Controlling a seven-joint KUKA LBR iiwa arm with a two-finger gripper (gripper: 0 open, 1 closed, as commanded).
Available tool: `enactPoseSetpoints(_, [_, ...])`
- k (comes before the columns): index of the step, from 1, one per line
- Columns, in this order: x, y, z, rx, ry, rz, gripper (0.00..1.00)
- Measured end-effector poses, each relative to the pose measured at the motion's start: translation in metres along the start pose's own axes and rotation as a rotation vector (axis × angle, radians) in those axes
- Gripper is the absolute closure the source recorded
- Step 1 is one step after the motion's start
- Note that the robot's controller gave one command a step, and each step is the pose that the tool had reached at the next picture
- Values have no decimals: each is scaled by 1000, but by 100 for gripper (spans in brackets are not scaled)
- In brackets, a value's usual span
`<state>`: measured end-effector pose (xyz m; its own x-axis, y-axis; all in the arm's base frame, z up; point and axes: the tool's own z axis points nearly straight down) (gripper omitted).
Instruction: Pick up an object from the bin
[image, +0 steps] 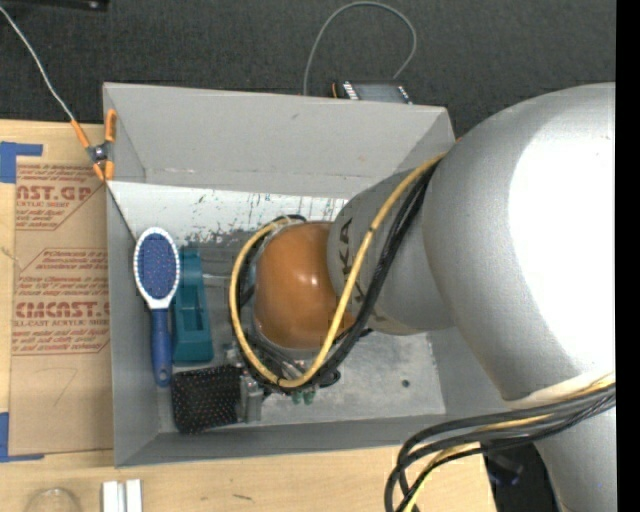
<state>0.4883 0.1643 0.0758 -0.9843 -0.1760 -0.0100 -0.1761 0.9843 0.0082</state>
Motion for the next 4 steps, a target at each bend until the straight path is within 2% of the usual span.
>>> enactPoseSetpoints(1, [3, 0, 4, 1, 10, -3, 0])
enactPoseSetpoints(2, [-14, -3, 1, 2, 12, -203, 0])
enactPoseSetpoints(3, [-14, 0, 0, -1, 15, -207, 100])
enactPoseSetpoints(4, [-18, 1, 2, 0, 17, -253, 100])
